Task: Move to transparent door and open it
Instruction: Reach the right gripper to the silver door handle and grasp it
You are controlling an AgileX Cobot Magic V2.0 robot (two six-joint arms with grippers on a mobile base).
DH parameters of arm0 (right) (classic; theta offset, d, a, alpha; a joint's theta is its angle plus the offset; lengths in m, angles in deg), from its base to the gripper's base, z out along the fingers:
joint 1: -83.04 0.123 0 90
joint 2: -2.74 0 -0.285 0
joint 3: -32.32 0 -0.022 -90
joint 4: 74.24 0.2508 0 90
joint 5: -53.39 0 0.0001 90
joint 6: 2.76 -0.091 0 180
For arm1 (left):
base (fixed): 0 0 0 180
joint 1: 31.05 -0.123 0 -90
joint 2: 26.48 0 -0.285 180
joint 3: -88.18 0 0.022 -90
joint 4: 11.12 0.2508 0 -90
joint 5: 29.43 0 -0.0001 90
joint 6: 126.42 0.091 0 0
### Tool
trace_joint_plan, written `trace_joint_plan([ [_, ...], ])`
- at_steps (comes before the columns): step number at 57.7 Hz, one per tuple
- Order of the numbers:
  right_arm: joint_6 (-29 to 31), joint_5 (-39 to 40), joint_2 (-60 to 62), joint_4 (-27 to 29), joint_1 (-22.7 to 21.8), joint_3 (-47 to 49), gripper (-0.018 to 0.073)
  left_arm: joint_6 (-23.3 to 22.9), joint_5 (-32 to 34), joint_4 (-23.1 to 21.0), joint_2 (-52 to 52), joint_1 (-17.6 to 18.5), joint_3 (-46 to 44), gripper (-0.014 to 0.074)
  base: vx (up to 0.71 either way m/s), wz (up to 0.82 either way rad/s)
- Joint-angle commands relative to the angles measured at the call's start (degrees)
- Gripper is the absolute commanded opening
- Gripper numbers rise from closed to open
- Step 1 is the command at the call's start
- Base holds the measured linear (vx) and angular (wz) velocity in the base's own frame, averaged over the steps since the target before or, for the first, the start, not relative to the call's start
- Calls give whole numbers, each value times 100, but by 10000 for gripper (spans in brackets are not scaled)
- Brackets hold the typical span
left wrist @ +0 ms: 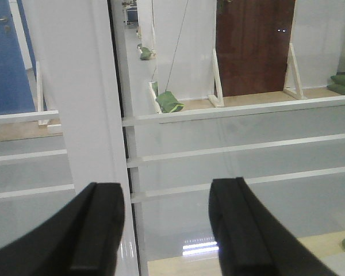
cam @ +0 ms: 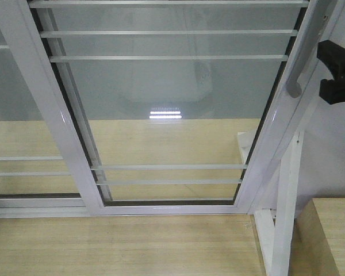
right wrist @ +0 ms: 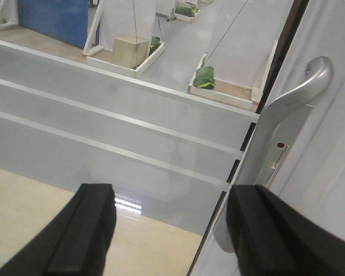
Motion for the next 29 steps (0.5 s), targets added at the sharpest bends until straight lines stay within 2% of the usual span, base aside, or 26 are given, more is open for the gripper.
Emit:
trace_joint_plan([
  [1, 8, 812, -200, -187, -22, 205, 491, 2, 458, -6, 25, 12, -222, 472, 0, 0],
  [7, 8, 1057, -503, -160, -111, 205, 491, 2, 453, -6, 25, 12, -222, 472, 0, 0],
  [15, -108, 1209, -905, -63, -772, 205, 491, 2, 453, -6, 25, 12, -222, 472, 0, 0],
  [22, -314, 1417, -1177, 251, -1437, 205, 491, 2, 453, -11, 25, 12, -222, 472, 0, 0],
  [29, -314, 1752, -1447, 333, -1684, 205, 491, 2, 453, -11, 25, 12, -222, 472, 0, 0],
])
